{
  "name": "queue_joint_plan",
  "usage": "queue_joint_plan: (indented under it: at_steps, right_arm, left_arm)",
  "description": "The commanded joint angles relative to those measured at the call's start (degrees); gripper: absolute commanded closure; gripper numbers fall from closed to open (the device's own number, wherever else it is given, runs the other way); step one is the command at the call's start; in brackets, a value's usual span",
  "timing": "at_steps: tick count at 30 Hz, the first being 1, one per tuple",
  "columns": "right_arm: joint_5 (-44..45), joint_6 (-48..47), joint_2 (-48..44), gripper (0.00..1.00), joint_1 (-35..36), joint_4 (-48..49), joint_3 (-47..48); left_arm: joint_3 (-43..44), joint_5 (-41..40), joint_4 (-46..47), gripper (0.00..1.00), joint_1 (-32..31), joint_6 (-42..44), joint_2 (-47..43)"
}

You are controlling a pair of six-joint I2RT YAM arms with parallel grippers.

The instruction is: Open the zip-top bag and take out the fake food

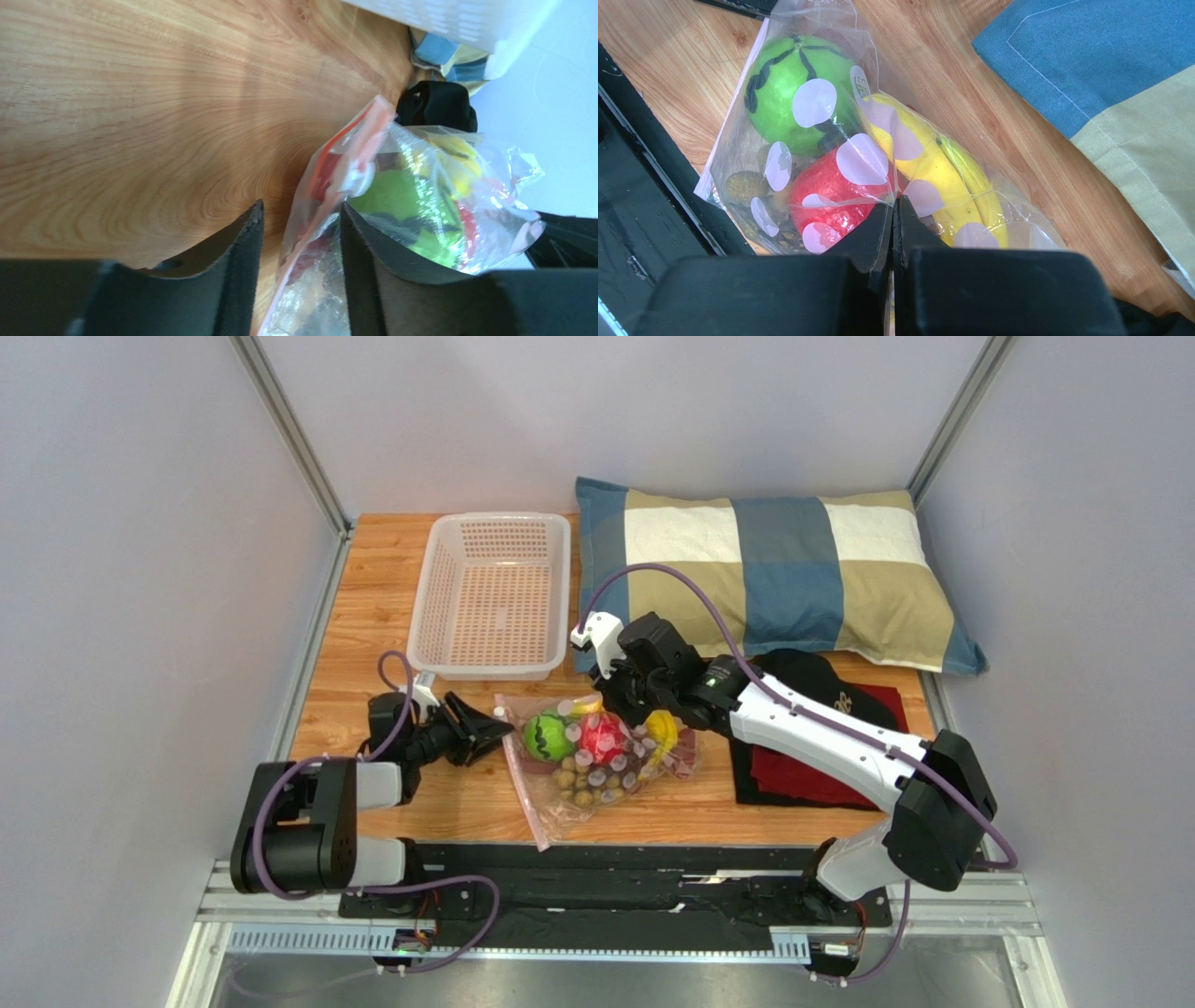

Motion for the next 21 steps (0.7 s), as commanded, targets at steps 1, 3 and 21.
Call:
queue_joint_plan:
  at_steps: [1, 3, 21]
  right_arm:
    - [-3.6, 2.0, -1.5, 1.0, -0.5, -0.4, 2.4]
    - [-4.0, 3.0, -0.7, 1.0, -0.5, -1.8, 3.4]
    - [-19.2, 6.4, 2.7, 0.25, -3.4, -16.5, 26.3]
  left_arm:
    - [-1.0, 3.8, 12.2, 0.64, 0.3, -0.9, 4.8]
    - [-0.9, 5.3, 17.5, 0.85, 0.4, -2.2, 6.7]
    - [34.9, 13.3, -50.2, 1.0, -7.2, 33.6, -25.4]
